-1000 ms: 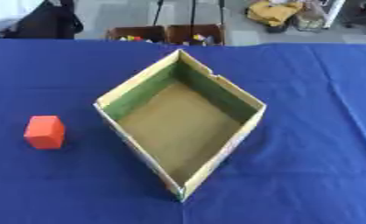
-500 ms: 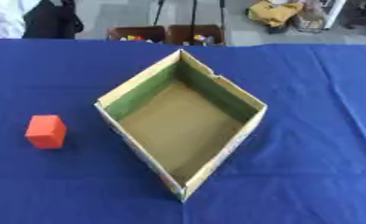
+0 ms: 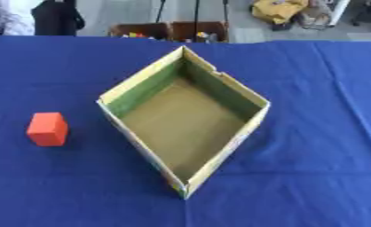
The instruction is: Pick up objects on the table and place them in the box.
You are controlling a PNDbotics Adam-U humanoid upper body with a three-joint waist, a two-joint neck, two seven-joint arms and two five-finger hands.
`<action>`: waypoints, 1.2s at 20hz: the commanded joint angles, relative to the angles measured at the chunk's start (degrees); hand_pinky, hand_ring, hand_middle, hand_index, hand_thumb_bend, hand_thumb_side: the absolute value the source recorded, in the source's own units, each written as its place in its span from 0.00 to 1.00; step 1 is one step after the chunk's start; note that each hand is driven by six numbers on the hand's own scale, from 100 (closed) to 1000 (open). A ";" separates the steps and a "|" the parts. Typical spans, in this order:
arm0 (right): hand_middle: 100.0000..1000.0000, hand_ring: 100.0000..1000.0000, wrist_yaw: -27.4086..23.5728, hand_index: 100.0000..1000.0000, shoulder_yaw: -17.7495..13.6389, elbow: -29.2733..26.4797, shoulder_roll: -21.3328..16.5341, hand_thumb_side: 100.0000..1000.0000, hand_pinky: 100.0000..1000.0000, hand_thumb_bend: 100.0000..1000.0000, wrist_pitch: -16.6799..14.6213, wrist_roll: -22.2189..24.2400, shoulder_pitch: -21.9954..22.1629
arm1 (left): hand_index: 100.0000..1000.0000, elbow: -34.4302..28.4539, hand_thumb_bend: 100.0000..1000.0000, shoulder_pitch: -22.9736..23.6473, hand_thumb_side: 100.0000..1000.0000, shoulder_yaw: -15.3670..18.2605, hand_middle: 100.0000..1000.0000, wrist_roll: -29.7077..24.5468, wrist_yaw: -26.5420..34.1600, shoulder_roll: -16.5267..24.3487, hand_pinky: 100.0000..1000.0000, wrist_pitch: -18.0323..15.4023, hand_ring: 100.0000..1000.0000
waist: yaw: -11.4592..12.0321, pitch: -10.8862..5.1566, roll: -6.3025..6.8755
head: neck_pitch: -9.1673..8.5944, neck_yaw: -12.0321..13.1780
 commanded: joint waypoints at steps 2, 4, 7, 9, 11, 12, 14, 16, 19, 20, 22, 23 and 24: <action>0.74 0.69 -0.08 0.77 -0.28 -1.01 -2.23 0.70 0.74 0.00 0.04 0.32 -0.18 | 0.96 -0.83 0.37 1.96 0.95 -0.18 0.82 -7.72 -4.37 9.58 0.66 5.01 0.80 | -0.30 -2.48 0.87 | 0.79 0.20; 0.74 0.69 -0.08 0.77 -0.26 -1.01 -2.35 0.70 0.74 0.00 0.07 0.37 -0.06 | 0.97 -0.83 0.36 3.26 0.96 -0.13 0.84 -11.26 -6.07 12.55 0.69 7.16 0.82 | -0.46 -2.55 0.99 | 0.73 0.17; 0.74 0.69 -0.12 0.77 -0.22 -1.01 -2.43 0.70 0.74 0.00 0.08 0.42 0.00 | 0.98 -0.83 0.36 4.15 0.96 -0.05 0.85 -15.68 -7.68 14.95 0.71 9.20 0.83 | -0.58 -2.61 1.06 | 0.61 0.14; 0.74 0.69 -0.13 0.77 -0.22 -1.01 -2.44 0.70 0.74 0.00 0.08 0.43 0.01 | 0.98 -0.83 0.36 4.14 0.96 0.07 0.85 -16.65 -7.82 15.20 0.71 9.49 0.83 | -0.59 -2.62 1.07 | 0.59 0.14; 0.74 0.69 -0.05 0.77 -0.09 -1.01 -2.90 0.70 0.74 0.00 0.08 0.57 -0.05 | 1.00 0.35 0.34 5.30 0.96 -1.06 0.90 -17.66 -8.55 16.45 0.78 9.92 0.89 | -0.68 -2.37 1.69 | 0.01 0.06; 0.74 0.69 -0.12 0.77 0.06 -1.01 -2.97 0.70 0.74 0.00 0.10 0.68 -0.08 | 1.00 1.41 0.34 6.30 0.95 -2.12 0.90 -18.37 -9.21 17.53 0.79 9.90 0.89 | -1.00 -2.40 1.85 | -0.10 0.25; 0.74 0.69 -0.32 0.77 0.27 -1.01 -2.92 0.71 0.74 0.00 0.13 0.89 -0.13 | 1.00 3.58 0.34 6.55 0.93 -4.54 0.90 -19.89 -10.70 19.96 0.80 9.83 0.90 | -1.48 -2.44 1.90 | -0.29 0.57; 0.74 0.69 -0.51 0.77 0.39 -1.01 -2.84 0.71 0.74 0.00 0.12 1.07 -0.21 | 1.00 5.97 0.35 5.63 0.90 -7.19 0.91 -21.54 -12.33 22.62 0.80 9.68 0.91 | -1.90 -2.40 1.88 | -0.50 0.92; 0.74 0.69 -0.75 0.77 0.52 -1.01 -2.71 0.70 0.74 0.00 0.11 1.31 -0.26 | 1.00 9.39 0.33 3.46 0.88 -11.09 0.92 -23.97 -14.76 25.19 0.82 9.14 0.92 | -2.44 -2.31 1.94 | -0.68 1.41; 0.74 0.69 -0.83 0.77 0.56 -1.01 -2.67 0.70 0.74 0.00 0.13 1.40 -0.27 | 1.00 10.36 0.35 2.71 0.88 -12.33 0.93 -24.76 -15.56 25.45 0.82 8.93 0.93 | -2.59 -2.26 2.00 | -0.74 1.53; 0.74 0.69 -0.97 0.77 0.62 -1.01 -2.64 0.70 0.74 0.00 0.17 1.55 -0.33 | 1.00 12.20 0.40 1.38 0.86 -14.38 0.94 -26.52 -17.31 25.71 0.83 8.47 0.93 | -2.80 -2.18 2.07 | -0.89 1.72; 0.74 0.69 -1.03 0.77 0.65 -1.01 -2.64 0.70 0.74 0.00 0.16 1.61 -0.36 | 1.00 13.00 0.42 0.80 0.85 -15.17 0.94 -27.41 -18.21 25.76 0.83 8.27 0.94 | -2.85 -2.16 2.09 | -0.96 1.80; 0.74 0.69 -1.09 0.77 0.71 -1.01 -2.64 0.70 0.74 0.00 0.14 1.69 -0.43 | 1.00 13.83 0.43 0.33 0.85 -16.02 0.95 -28.30 -19.09 25.84 0.83 8.15 0.94 | -2.91 -2.13 2.11 | -1.04 1.90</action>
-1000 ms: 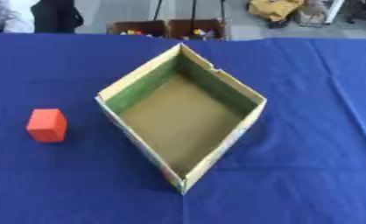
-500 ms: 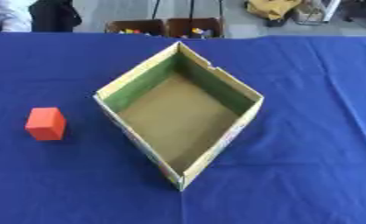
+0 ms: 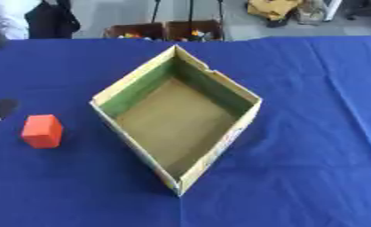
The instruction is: Pick up objects on the table and place them in the box.
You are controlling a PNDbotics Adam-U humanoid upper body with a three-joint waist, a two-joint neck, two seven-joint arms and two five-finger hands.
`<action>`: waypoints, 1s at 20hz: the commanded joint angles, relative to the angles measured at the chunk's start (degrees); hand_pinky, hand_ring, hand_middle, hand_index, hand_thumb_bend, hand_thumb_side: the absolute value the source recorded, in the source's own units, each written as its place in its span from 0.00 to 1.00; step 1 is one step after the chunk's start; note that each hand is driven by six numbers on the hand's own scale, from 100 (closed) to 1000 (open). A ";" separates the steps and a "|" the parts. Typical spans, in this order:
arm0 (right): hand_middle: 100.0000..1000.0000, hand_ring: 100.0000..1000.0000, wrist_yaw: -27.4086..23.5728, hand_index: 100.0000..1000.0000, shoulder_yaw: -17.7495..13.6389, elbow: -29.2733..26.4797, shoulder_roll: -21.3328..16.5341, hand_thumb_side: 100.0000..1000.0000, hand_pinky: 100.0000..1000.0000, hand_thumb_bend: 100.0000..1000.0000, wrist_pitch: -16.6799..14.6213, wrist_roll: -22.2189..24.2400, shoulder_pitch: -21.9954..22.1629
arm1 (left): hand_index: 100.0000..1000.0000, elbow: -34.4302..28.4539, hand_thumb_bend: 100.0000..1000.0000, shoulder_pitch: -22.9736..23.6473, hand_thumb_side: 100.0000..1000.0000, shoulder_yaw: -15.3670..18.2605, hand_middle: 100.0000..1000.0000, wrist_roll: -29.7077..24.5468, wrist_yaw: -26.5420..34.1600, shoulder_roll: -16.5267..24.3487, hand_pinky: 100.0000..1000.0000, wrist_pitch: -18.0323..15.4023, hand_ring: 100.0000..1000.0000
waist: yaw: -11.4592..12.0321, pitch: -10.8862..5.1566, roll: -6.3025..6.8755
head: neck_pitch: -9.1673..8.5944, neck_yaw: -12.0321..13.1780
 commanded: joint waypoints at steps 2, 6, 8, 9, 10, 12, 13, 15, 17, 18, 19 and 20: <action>0.74 0.69 -0.66 0.77 0.05 -1.01 -1.59 0.70 0.74 0.00 -0.07 0.50 -0.80 | 1.00 3.17 0.50 -2.16 0.80 -2.97 0.95 -3.78 -3.85 2.88 0.84 -0.40 0.95 | -0.19 -1.65 0.74 | -0.75 0.47; 0.74 0.69 -0.84 0.76 0.18 -1.01 -1.53 0.70 0.74 0.00 -0.11 0.75 -0.89 | 1.00 6.39 0.61 -3.80 0.69 -5.28 0.94 -7.49 -7.56 2.53 0.83 -0.25 0.94 | -0.46 -1.64 0.76 | -0.68 0.70; 0.74 0.69 -0.90 0.76 0.20 -1.01 -1.49 0.70 0.74 0.00 -0.11 0.85 -0.89 | 1.00 8.02 0.64 -4.64 0.66 -5.80 0.93 -9.28 -9.26 1.95 0.82 -0.62 0.93 | -0.57 -1.62 0.73 | -0.65 0.81; 0.74 0.69 -0.94 0.76 0.19 -1.01 -1.47 0.70 0.74 0.00 -0.10 0.87 -0.88 | 1.00 8.75 0.64 -5.10 0.65 -5.89 0.93 -10.24 -9.79 1.57 0.81 -0.89 0.93 | -0.60 -1.62 0.71 | -0.63 0.85; 0.74 0.69 -0.97 0.76 0.17 -1.01 -1.46 0.70 0.74 0.00 -0.09 0.86 -0.88 | 1.00 9.38 0.65 -5.58 0.62 -5.92 0.93 -11.16 -10.04 1.23 0.80 -1.05 0.92 | -0.63 -1.60 0.69 | -0.64 0.88; 0.74 0.69 -1.04 0.76 0.21 -1.01 -1.41 0.70 0.74 0.00 -0.07 0.91 -0.89 | 1.00 10.51 0.63 -6.58 0.58 -6.24 0.91 -12.97 -9.87 0.55 0.79 -1.42 0.91 | -0.69 -1.56 0.64 | -0.63 0.98; 0.74 0.69 -1.07 0.76 0.25 -1.01 -1.37 0.70 0.74 0.00 -0.07 0.95 -0.91 | 1.00 11.13 0.63 -7.08 0.58 -6.52 0.91 -13.80 -9.39 0.22 0.78 -1.64 0.90 | -0.73 -1.54 0.62 | -0.63 1.05; 0.74 0.69 -1.14 0.76 0.33 -1.01 -1.30 0.70 0.74 0.00 -0.08 1.07 -0.97 | 1.00 12.70 0.60 -8.36 0.54 -6.99 0.90 -15.59 -8.53 -0.35 0.76 -1.80 0.89 | -0.85 -1.48 0.60 | -0.67 1.26; 0.74 0.69 -1.19 0.76 0.36 -1.01 -1.22 0.70 0.74 0.00 -0.07 1.17 -0.97 | 1.00 14.12 0.55 -9.65 0.49 -7.27 0.90 -17.37 -7.34 -1.22 0.74 -1.86 0.87 | -1.01 -1.39 0.54 | -0.72 1.47; 0.74 0.68 -1.20 0.76 0.36 -1.01 -1.19 0.70 0.74 0.00 -0.06 1.22 -0.96 | 1.00 14.64 0.52 -10.27 0.47 -7.27 0.89 -18.23 -6.58 -1.63 0.73 -1.78 0.86 | -1.08 -1.34 0.50 | -0.75 1.51; 0.73 0.68 -1.20 0.76 0.36 -1.01 -1.17 0.70 0.74 0.00 -0.05 1.26 -0.94 | 1.00 15.03 0.51 -10.87 0.46 -7.20 0.89 -19.06 -5.83 -2.01 0.73 -1.59 0.86 | -1.16 -1.29 0.47 | -0.81 1.54; 0.73 0.68 -1.22 0.76 0.37 -1.01 -1.14 0.70 0.74 0.00 -0.04 1.30 -0.93 | 1.00 15.32 0.49 -11.41 0.45 -7.12 0.88 -19.86 -5.13 -2.39 0.72 -1.33 0.85 | -1.23 -1.24 0.44 | -0.85 1.59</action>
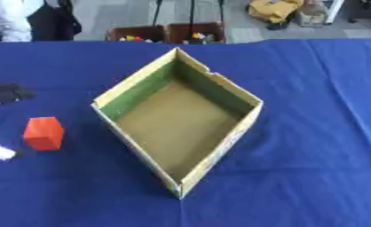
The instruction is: Pick up objects on the table and place them in the box.
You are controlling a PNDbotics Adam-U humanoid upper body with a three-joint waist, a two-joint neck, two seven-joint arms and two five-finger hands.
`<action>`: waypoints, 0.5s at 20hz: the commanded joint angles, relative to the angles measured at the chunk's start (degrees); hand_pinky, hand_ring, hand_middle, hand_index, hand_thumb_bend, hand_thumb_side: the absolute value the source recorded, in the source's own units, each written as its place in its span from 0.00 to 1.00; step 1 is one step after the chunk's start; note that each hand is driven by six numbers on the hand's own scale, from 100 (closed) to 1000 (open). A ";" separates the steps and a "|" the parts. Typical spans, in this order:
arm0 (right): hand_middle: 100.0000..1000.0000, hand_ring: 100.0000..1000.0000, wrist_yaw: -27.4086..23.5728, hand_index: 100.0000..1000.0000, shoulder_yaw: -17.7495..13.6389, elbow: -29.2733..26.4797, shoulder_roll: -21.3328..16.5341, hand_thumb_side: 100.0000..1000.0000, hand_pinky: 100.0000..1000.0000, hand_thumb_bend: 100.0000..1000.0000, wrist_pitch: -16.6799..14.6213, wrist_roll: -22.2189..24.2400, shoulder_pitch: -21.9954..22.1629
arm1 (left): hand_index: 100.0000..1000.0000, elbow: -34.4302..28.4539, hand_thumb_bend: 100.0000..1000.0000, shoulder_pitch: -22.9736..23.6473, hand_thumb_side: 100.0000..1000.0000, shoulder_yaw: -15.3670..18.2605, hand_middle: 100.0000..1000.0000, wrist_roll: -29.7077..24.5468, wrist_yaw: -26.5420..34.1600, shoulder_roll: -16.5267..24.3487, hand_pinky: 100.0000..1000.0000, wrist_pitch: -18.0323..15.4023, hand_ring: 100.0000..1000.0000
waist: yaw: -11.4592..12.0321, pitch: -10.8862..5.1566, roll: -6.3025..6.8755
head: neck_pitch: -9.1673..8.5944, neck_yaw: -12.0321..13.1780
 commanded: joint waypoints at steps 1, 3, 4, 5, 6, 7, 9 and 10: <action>0.73 0.68 -0.29 0.76 -0.19 -1.01 -1.10 0.70 0.74 0.00 0.00 0.31 -0.72 | 1.00 0.96 0.49 -1.89 0.45 0.50 0.88 -2.67 2.38 0.39 0.72 0.63 0.85 | -0.12 -1.19 0.41 | -0.81 0.31; 0.74 0.68 -0.33 0.76 -0.19 -1.01 -1.04 0.70 0.74 0.00 0.04 0.30 -0.73 | 1.00 1.45 0.46 -2.69 0.42 0.57 0.92 -4.39 3.69 -0.26 0.72 1.41 0.85 | -0.18 -1.08 0.38 | -0.87 0.35; 0.74 0.68 -0.35 0.76 -0.19 -1.01 -1.02 0.70 0.74 0.00 0.06 0.31 -0.73 | 1.00 1.64 0.45 -3.03 0.41 0.59 0.93 -5.30 4.29 -0.58 0.72 1.79 0.85 | -0.19 -1.03 0.37 | -0.88 0.37; 0.74 0.68 -0.36 0.76 -0.18 -1.01 -0.99 0.70 0.74 0.00 0.08 0.32 -0.74 | 1.00 1.79 0.45 -3.36 0.41 0.62 0.93 -6.22 4.95 -0.89 0.72 2.16 0.85 | -0.18 -0.97 0.36 | -0.88 0.40; 0.74 0.68 -0.38 0.76 -0.17 -1.01 -0.96 0.70 0.74 0.00 0.11 0.33 -0.74 | 1.00 1.87 0.44 -3.67 0.40 0.66 0.94 -7.12 5.53 -1.16 0.72 2.51 0.85 | -0.18 -0.92 0.35 | -0.90 0.42; 0.74 0.68 -0.40 0.76 -0.17 -1.01 -0.93 0.70 0.74 0.00 0.15 0.34 -0.76 | 1.00 1.91 0.42 -4.00 0.39 0.74 0.94 -8.03 6.04 -1.43 0.72 2.89 0.85 | -0.19 -0.86 0.34 | -0.94 0.44; 0.74 0.68 -0.44 0.76 -0.17 -1.01 -0.89 0.70 0.74 0.00 0.23 0.36 -0.77 | 0.99 2.00 0.40 -4.70 0.37 1.05 0.93 -9.79 6.93 -1.97 0.73 3.72 0.87 | -0.20 -0.77 0.29 | -0.96 0.46; 0.74 0.68 -0.46 0.76 -0.17 -1.01 -0.87 0.70 0.74 0.00 0.26 0.37 -0.77 | 0.97 2.08 0.40 -5.08 0.37 1.28 0.92 -10.68 7.38 -2.26 0.74 4.20 0.89 | -0.22 -0.73 0.27 | -0.96 0.50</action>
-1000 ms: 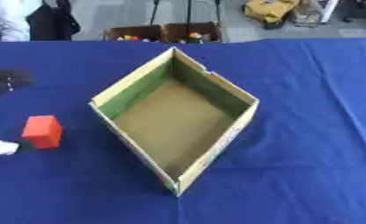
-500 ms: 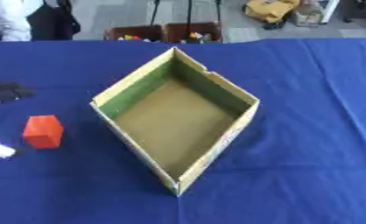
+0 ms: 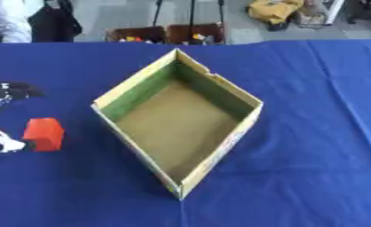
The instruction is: Pick up objects on the table and place them in the box.
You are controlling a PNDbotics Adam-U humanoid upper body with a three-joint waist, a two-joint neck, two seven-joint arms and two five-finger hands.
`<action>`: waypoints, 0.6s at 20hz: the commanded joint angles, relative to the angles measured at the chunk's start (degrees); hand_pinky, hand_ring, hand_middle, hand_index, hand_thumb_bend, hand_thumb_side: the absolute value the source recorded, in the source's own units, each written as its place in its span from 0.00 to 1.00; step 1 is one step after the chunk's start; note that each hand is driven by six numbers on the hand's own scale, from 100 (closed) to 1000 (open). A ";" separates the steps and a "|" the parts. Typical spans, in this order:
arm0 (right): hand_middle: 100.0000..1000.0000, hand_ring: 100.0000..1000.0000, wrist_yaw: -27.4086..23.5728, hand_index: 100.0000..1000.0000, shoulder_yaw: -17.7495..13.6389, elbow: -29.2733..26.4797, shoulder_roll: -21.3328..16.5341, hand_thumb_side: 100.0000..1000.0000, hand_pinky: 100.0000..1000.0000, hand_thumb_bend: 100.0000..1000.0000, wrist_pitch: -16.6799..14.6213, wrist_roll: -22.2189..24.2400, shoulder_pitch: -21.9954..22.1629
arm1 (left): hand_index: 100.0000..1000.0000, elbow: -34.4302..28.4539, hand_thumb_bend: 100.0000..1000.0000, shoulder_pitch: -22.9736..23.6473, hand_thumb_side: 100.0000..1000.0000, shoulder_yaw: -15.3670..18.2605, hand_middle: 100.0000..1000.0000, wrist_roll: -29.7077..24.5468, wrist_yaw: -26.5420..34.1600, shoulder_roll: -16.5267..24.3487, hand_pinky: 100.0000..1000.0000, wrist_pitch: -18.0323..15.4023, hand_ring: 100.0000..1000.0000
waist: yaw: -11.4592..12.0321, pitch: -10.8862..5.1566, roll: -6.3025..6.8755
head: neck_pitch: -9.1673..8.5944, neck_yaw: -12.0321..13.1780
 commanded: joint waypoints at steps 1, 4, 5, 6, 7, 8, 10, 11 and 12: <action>0.74 0.68 -0.19 0.76 -0.27 -1.01 -0.87 0.70 0.74 0.00 0.09 0.12 -0.78 | 0.97 0.11 0.39 -1.71 0.37 1.47 0.91 -2.86 1.66 0.59 0.74 1.42 0.89 | -0.05 -0.72 0.24 | -0.55 0.32; 0.73 0.68 -0.26 0.76 -0.27 -1.01 -0.79 0.70 0.74 0.00 0.11 0.18 -0.85 | 0.96 0.73 0.37 -2.62 0.36 1.77 0.91 -5.76 2.08 -0.08 0.70 2.59 0.85 | -0.21 -0.55 0.16 | -0.72 0.50; 0.73 0.68 -0.29 0.76 -0.29 -1.01 -0.78 0.70 0.74 0.00 0.10 0.16 -0.87 | 0.96 0.94 0.37 -2.77 0.36 1.76 0.91 -6.72 1.95 -0.18 0.70 2.75 0.85 | -0.26 -0.50 0.15 | -0.75 0.56; 0.73 0.68 -0.31 0.76 -0.30 -1.01 -0.78 0.70 0.74 0.00 0.10 0.14 -0.87 | 0.96 1.09 0.36 -2.92 0.36 1.81 0.91 -7.71 1.79 -0.29 0.70 2.82 0.85 | -0.27 -0.47 0.14 | -0.77 0.61; 0.73 0.68 -0.33 0.76 -0.31 -1.01 -0.75 0.70 0.74 0.00 0.10 0.13 -0.88 | 0.96 1.28 0.36 -3.08 0.35 1.87 0.90 -8.72 1.69 -0.45 0.70 2.84 0.85 | -0.27 -0.44 0.13 | -0.82 0.69; 0.73 0.68 -0.35 0.76 -0.30 -1.01 -0.72 0.70 0.74 0.00 0.11 0.12 -0.89 | 0.96 1.46 0.35 -3.27 0.35 1.99 0.90 -9.74 1.63 -0.61 0.70 2.88 0.85 | -0.27 -0.41 0.13 | -0.86 0.76; 0.73 0.68 -0.38 0.76 -0.30 -1.01 -0.67 0.70 0.74 0.00 0.09 0.13 -0.90 | 0.95 1.94 0.34 -3.69 0.34 2.32 0.89 -11.75 1.51 -0.93 0.69 3.07 0.84 | -0.27 -0.38 0.13 | -0.93 0.92; 0.73 0.68 -0.40 0.76 -0.32 -1.01 -0.65 0.69 0.74 0.00 0.09 0.12 -0.89 | 0.95 2.29 0.33 -3.89 0.34 2.50 0.88 -12.73 1.46 -1.13 0.69 3.21 0.84 | -0.32 -0.34 0.12 | -0.98 0.98; 0.73 0.68 -0.41 0.76 -0.34 -1.01 -0.64 0.70 0.74 0.00 0.09 0.10 -0.89 | 0.95 2.59 0.33 -4.06 0.34 2.66 0.88 -13.61 1.35 -1.29 0.69 3.32 0.84 | -0.37 -0.30 0.10 | -1.03 1.03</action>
